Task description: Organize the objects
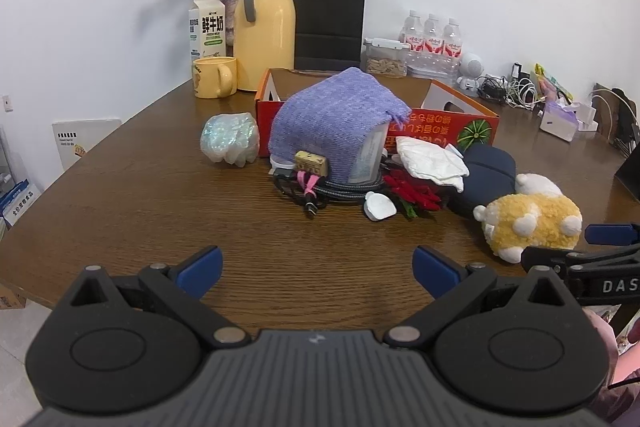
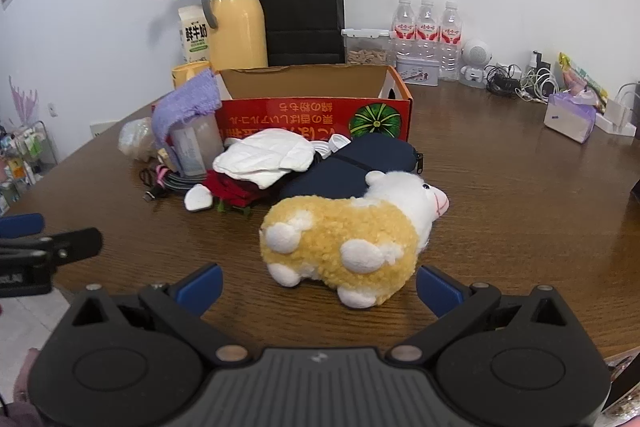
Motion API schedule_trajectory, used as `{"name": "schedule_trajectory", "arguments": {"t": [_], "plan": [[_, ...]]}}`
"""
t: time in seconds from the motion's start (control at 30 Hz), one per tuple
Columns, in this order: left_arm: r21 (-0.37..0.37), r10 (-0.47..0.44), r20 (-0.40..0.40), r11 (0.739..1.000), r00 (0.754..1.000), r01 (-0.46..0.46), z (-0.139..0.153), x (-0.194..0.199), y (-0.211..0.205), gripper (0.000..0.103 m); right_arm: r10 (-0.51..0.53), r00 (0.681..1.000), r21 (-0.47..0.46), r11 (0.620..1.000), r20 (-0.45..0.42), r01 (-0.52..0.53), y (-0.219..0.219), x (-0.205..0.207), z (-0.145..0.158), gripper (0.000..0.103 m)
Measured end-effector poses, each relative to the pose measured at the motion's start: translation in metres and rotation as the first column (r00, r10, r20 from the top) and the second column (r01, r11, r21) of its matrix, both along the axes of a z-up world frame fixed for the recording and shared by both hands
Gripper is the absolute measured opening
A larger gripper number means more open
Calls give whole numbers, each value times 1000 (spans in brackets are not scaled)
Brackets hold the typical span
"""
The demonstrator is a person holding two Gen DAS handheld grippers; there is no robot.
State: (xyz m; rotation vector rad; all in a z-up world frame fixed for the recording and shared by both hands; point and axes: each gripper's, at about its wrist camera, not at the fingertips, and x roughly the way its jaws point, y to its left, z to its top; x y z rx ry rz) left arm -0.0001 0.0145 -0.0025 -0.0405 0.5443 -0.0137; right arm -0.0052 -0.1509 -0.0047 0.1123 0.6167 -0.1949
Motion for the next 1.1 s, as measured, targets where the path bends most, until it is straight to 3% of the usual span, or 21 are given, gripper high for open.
{"name": "schedule_trajectory", "arguments": {"t": [0.6, 1.1], "plan": [[-44, 33, -17, 998, 999, -33, -16, 21, 30, 103, -155, 987, -73, 986, -36, 152, 0, 55, -8, 103], [-62, 50, -44, 997, 998, -53, -23, 27, 38, 103, -215, 976, -110, 971, -26, 211, -1, 67, -17, 103]]}}
